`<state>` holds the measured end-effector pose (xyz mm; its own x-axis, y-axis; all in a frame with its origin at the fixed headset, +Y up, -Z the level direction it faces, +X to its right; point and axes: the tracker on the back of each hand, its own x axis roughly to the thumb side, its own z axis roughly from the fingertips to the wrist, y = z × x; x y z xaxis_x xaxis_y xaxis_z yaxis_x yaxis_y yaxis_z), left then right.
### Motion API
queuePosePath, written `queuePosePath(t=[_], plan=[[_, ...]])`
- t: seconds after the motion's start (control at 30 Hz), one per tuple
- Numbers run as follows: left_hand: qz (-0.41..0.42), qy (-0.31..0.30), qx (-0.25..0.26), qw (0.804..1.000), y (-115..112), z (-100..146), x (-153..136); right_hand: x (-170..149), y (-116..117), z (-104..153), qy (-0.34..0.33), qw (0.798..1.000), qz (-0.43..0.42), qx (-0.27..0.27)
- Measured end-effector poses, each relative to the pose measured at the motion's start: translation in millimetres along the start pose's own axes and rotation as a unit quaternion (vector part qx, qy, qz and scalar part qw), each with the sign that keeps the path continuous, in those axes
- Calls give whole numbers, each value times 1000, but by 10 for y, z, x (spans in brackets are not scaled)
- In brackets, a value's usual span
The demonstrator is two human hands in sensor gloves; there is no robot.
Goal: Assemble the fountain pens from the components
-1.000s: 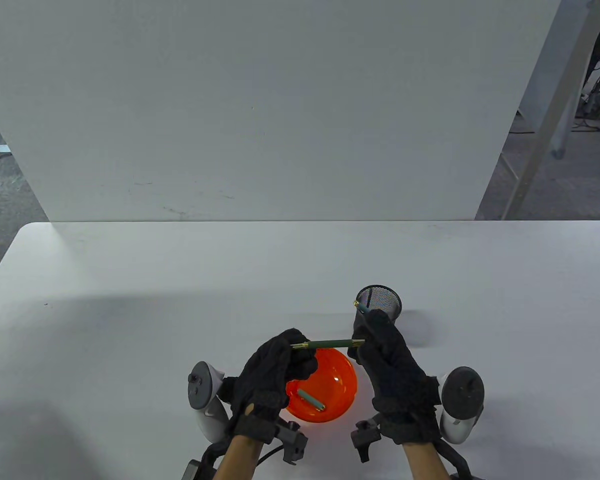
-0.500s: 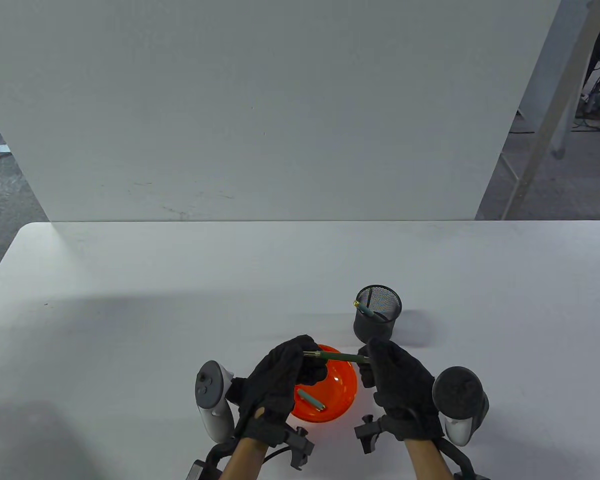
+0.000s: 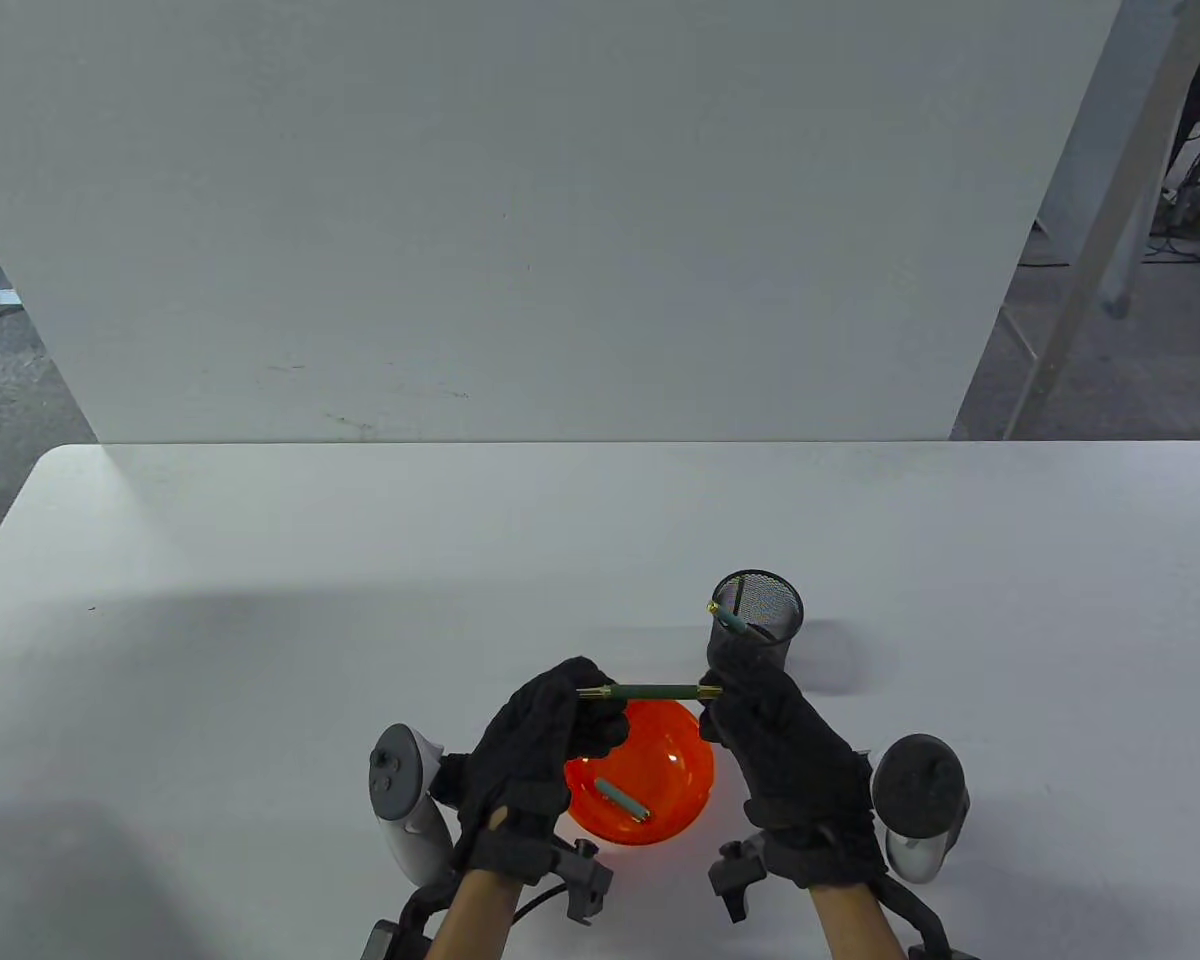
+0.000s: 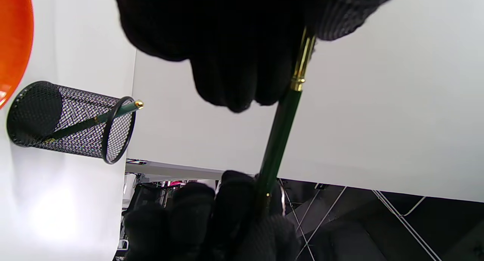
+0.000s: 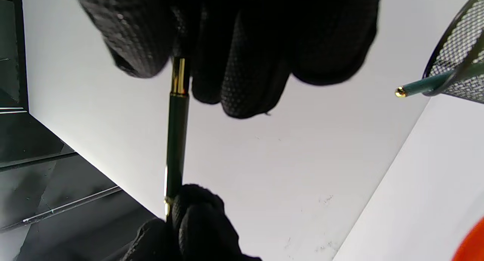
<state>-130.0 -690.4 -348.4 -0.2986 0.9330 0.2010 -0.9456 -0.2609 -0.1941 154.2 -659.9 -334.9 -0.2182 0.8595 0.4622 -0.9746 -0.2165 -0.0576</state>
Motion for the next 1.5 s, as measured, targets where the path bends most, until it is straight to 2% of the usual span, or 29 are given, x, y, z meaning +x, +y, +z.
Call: queuePosePath(t=[0.4,0.6,0.7,0.73,0.87,1.2,1.3,1.47,1.5], plan=[[-48,-2,-29,998,-87,-16,-18,-83,-32,43,29,991,110,-74],[-62,1,-16,998,-42,-15,-28,-232,-29,23,73,995,54,-33],[-49,12,-9,999,-16,-41,-48,-247,3,-39,47,998,-7,44],[-47,14,-14,999,-24,-52,-49,-236,20,-51,42,998,-20,50],[-57,17,-27,998,-55,-57,-56,-187,25,-40,33,999,7,-3],[-46,31,-61,997,-129,-83,-72,-216,4,-17,62,995,54,-61],[-46,29,-57,997,-123,-66,-80,-217,6,-18,74,995,38,-55],[-41,32,-12,999,42,-62,-112,-259,64,-29,62,997,-42,25],[-37,31,-9,999,66,-70,-110,-248,69,-40,60,997,-42,24]])
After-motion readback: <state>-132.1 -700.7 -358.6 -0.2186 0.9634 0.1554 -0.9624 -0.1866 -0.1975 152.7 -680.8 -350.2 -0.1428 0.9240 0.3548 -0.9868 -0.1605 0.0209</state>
